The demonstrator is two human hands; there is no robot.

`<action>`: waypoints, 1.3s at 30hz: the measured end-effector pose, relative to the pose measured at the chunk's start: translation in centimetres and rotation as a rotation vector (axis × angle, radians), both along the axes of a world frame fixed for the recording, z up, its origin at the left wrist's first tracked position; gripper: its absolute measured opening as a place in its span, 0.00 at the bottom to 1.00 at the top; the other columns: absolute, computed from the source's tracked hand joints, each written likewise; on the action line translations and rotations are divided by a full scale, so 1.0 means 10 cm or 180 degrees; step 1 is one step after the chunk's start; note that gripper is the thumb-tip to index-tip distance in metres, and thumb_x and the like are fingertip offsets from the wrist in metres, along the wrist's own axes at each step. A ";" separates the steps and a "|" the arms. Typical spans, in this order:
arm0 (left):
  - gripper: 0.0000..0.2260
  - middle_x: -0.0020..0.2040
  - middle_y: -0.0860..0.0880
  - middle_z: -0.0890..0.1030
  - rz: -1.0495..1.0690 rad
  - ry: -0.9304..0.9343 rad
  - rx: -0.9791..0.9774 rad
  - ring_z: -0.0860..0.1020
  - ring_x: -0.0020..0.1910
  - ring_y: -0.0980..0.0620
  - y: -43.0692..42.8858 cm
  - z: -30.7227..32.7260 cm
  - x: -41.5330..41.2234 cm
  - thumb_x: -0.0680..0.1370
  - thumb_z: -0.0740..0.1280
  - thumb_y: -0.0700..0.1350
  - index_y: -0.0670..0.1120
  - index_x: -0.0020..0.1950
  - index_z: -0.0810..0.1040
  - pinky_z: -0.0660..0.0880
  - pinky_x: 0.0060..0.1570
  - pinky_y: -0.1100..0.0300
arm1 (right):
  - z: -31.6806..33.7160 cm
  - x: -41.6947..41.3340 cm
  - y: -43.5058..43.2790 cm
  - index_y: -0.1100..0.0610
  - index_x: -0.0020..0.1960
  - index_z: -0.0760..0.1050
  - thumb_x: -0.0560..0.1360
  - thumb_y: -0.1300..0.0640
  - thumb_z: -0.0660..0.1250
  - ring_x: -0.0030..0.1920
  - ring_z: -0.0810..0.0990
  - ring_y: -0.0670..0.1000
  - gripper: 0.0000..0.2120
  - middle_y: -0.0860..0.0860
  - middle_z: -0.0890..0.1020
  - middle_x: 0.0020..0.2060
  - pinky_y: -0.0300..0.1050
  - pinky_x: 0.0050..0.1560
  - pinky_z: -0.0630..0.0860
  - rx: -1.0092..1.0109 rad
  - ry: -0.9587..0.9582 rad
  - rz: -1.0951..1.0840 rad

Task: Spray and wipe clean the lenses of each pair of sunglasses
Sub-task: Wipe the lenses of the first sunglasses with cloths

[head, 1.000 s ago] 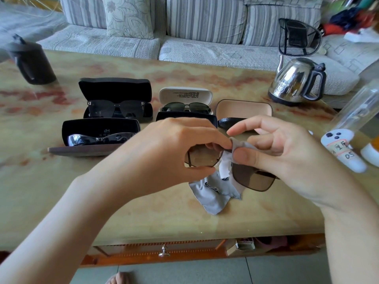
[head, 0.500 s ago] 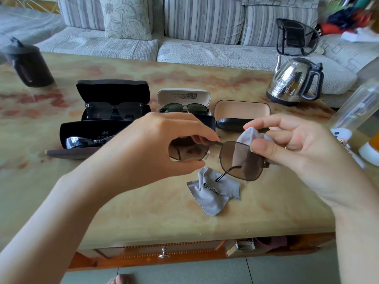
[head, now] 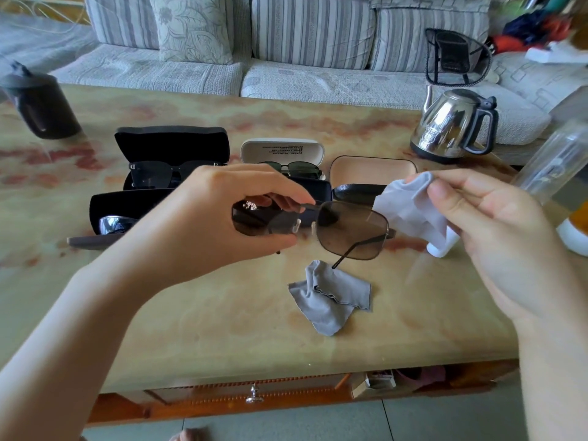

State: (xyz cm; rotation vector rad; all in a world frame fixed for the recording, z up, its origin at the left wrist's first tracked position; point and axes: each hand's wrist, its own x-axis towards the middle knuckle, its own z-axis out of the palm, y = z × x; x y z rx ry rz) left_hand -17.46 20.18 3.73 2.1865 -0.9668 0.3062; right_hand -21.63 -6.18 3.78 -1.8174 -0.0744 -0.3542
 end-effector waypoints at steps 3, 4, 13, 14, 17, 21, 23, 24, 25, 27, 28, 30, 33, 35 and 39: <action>0.16 0.47 0.59 0.82 0.0041 0.0121 -0.0097 0.80 0.49 0.61 0.03 0.00 0.01 0.69 0.78 0.47 0.56 0.53 0.80 0.70 0.51 0.74 | 0.01 0.00 -0.01 0.47 0.46 0.84 0.72 0.50 0.65 0.51 0.83 0.48 0.09 0.50 0.86 0.48 0.49 0.60 0.74 0.0045 -0.0068 0.0071; 0.16 0.47 0.59 0.82 0.0052 0.0138 -0.0104 0.80 0.49 0.61 0.04 0.00 0.02 0.68 0.78 0.47 0.57 0.53 0.80 0.70 0.51 0.74 | 0.01 0.00 -0.01 0.47 0.45 0.84 0.72 0.50 0.65 0.51 0.83 0.48 0.09 0.49 0.86 0.48 0.46 0.59 0.75 0.0086 -0.0100 0.0107; 0.14 0.48 0.57 0.82 -0.0092 0.0056 0.0019 0.80 0.49 0.57 -0.04 -0.03 0.00 0.69 0.74 0.47 0.54 0.53 0.81 0.75 0.51 0.68 | 0.06 -0.02 0.22 0.55 0.51 0.83 0.73 0.56 0.65 0.50 0.85 0.46 0.11 0.49 0.87 0.46 0.35 0.52 0.76 0.0263 -0.0036 0.0688; 0.14 0.48 0.57 0.82 -0.0123 0.0059 0.0016 0.81 0.49 0.57 -0.06 -0.03 -0.01 0.69 0.74 0.46 0.54 0.53 0.81 0.75 0.50 0.70 | 0.06 -0.04 0.26 0.57 0.51 0.83 0.73 0.58 0.65 0.49 0.85 0.45 0.10 0.48 0.87 0.45 0.33 0.50 0.77 0.0264 0.0018 0.0801; 0.15 0.48 0.56 0.82 -0.0187 0.0001 0.0050 0.81 0.48 0.57 -0.10 -0.04 -0.03 0.68 0.74 0.46 0.55 0.54 0.81 0.75 0.50 0.69 | 0.03 -0.03 0.35 0.57 0.52 0.83 0.74 0.62 0.68 0.48 0.85 0.45 0.08 0.49 0.87 0.44 0.35 0.51 0.79 -0.0009 0.0161 0.0906; 0.16 0.50 0.56 0.81 -0.0242 -0.0067 0.0159 0.81 0.49 0.56 -0.12 -0.05 -0.04 0.68 0.74 0.46 0.56 0.55 0.80 0.75 0.50 0.62 | 0.01 -0.02 0.38 0.51 0.50 0.83 0.72 0.63 0.73 0.44 0.86 0.45 0.10 0.48 0.87 0.40 0.37 0.50 0.80 -0.0292 0.0190 0.0778; 0.15 0.51 0.57 0.81 -0.0259 -0.0069 0.0183 0.80 0.50 0.57 -0.13 -0.04 -0.04 0.69 0.75 0.47 0.55 0.55 0.81 0.75 0.51 0.62 | 0.02 -0.03 0.35 0.50 0.53 0.82 0.72 0.62 0.72 0.45 0.86 0.51 0.12 0.53 0.87 0.40 0.42 0.53 0.81 -0.0294 0.0267 0.0850; 0.15 0.51 0.58 0.81 -0.0273 -0.0067 0.0193 0.80 0.51 0.58 -0.14 -0.04 -0.04 0.69 0.75 0.47 0.55 0.55 0.81 0.75 0.51 0.62 | 0.03 -0.03 0.33 0.50 0.55 0.81 0.73 0.62 0.71 0.46 0.86 0.55 0.13 0.57 0.86 0.40 0.45 0.55 0.80 -0.0231 0.0312 0.0889; 0.15 0.51 0.58 0.81 -0.0288 -0.0066 0.0203 0.80 0.51 0.59 -0.14 -0.04 -0.05 0.69 0.75 0.47 0.54 0.55 0.81 0.75 0.52 0.63 | 0.03 -0.03 0.31 0.50 0.56 0.81 0.72 0.62 0.71 0.47 0.85 0.58 0.14 0.61 0.86 0.41 0.45 0.55 0.80 -0.0156 0.0346 0.0914; 0.15 0.51 0.58 0.81 -0.0306 -0.0055 0.0206 0.80 0.50 0.59 -0.15 -0.04 -0.05 0.70 0.76 0.47 0.54 0.56 0.81 0.75 0.51 0.64 | 0.05 -0.04 0.29 0.50 0.58 0.79 0.72 0.63 0.70 0.48 0.85 0.57 0.17 0.63 0.85 0.41 0.38 0.52 0.80 -0.0066 0.0372 0.0976; 0.15 0.50 0.58 0.81 -0.0305 -0.0055 0.0206 0.80 0.50 0.59 -0.15 -0.04 -0.05 0.69 0.75 0.47 0.53 0.55 0.81 0.75 0.51 0.65 | 0.06 -0.04 0.29 0.51 0.59 0.78 0.72 0.63 0.70 0.48 0.85 0.55 0.17 0.62 0.85 0.41 0.35 0.50 0.79 -0.0041 0.0387 0.1006; 0.15 0.50 0.57 0.82 -0.0264 -0.0071 0.0195 0.80 0.49 0.58 -0.14 -0.04 -0.04 0.69 0.75 0.47 0.53 0.55 0.82 0.75 0.50 0.65 | 0.05 -0.05 0.27 0.52 0.60 0.78 0.72 0.65 0.69 0.49 0.85 0.49 0.18 0.57 0.87 0.41 0.33 0.49 0.78 0.0051 0.0423 0.1032; 0.15 0.49 0.57 0.82 -0.0182 -0.0035 0.0145 0.80 0.49 0.58 -0.11 -0.04 -0.04 0.68 0.74 0.46 0.53 0.54 0.82 0.75 0.51 0.67 | 0.06 -0.05 0.21 0.49 0.59 0.78 0.70 0.61 0.70 0.54 0.83 0.44 0.18 0.52 0.87 0.42 0.38 0.62 0.75 -0.0066 0.0374 0.0976; 0.14 0.49 0.57 0.82 -0.0150 -0.0003 0.0097 0.80 0.49 0.59 -0.09 -0.03 -0.04 0.68 0.74 0.46 0.54 0.54 0.82 0.74 0.51 0.70 | 0.07 -0.06 0.17 0.48 0.58 0.77 0.68 0.57 0.70 0.55 0.82 0.42 0.19 0.50 0.87 0.41 0.39 0.68 0.68 -0.0230 0.0296 0.0900; 0.14 0.51 0.59 0.81 -0.0092 0.0078 0.0074 0.80 0.50 0.59 -0.06 -0.02 -0.03 0.68 0.74 0.47 0.53 0.53 0.82 0.73 0.51 0.74 | 0.07 -0.06 0.12 0.49 0.59 0.77 0.68 0.57 0.70 0.48 0.83 0.40 0.19 0.49 0.87 0.37 0.33 0.68 0.66 -0.0406 0.0180 0.0862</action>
